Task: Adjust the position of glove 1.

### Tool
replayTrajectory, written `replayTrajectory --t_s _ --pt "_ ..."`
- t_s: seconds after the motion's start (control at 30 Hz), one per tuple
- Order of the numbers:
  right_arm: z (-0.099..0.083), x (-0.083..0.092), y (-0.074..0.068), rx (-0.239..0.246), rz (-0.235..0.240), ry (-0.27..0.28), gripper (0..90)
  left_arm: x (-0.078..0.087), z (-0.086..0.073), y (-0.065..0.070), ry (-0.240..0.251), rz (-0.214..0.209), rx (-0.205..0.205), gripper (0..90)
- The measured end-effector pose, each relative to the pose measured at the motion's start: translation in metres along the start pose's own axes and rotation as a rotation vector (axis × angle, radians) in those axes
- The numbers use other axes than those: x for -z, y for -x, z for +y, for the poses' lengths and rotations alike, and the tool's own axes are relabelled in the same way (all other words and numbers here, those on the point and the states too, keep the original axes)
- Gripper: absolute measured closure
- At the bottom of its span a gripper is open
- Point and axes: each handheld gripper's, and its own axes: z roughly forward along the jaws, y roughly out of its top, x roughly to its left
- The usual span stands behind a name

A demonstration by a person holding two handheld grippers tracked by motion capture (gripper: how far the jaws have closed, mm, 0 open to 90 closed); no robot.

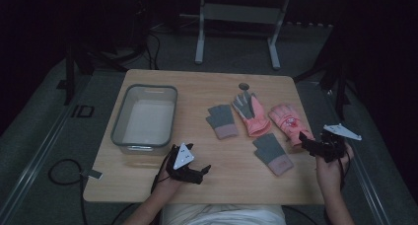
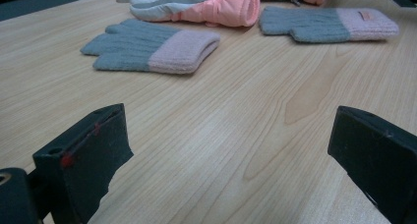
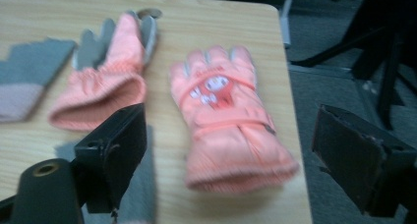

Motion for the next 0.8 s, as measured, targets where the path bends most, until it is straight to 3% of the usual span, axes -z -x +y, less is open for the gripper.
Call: replayTrajectory --t_s 0.17,0.3,0.47,0.8 --pt "0.019 -0.002 -0.009 -0.015 0.037 0.024 11.3 0.0 0.0 0.0 -0.001 0.0 -0.003 1.7" --pt "0.031 -0.003 -0.017 0.016 0.054 0.035 11.3 0.0 0.0 0.001 0.002 0.001 0.0 1.7" --pt "0.051 -0.006 -0.033 0.09 0.112 0.042 13.8 0.0 0.0 0.001 0.007 0.005 -0.014 1.7" --pt "0.071 -0.015 -0.058 0.149 0.164 0.051 17.2 0.001 0.0 0.001 0.008 0.003 -0.009 1.7"
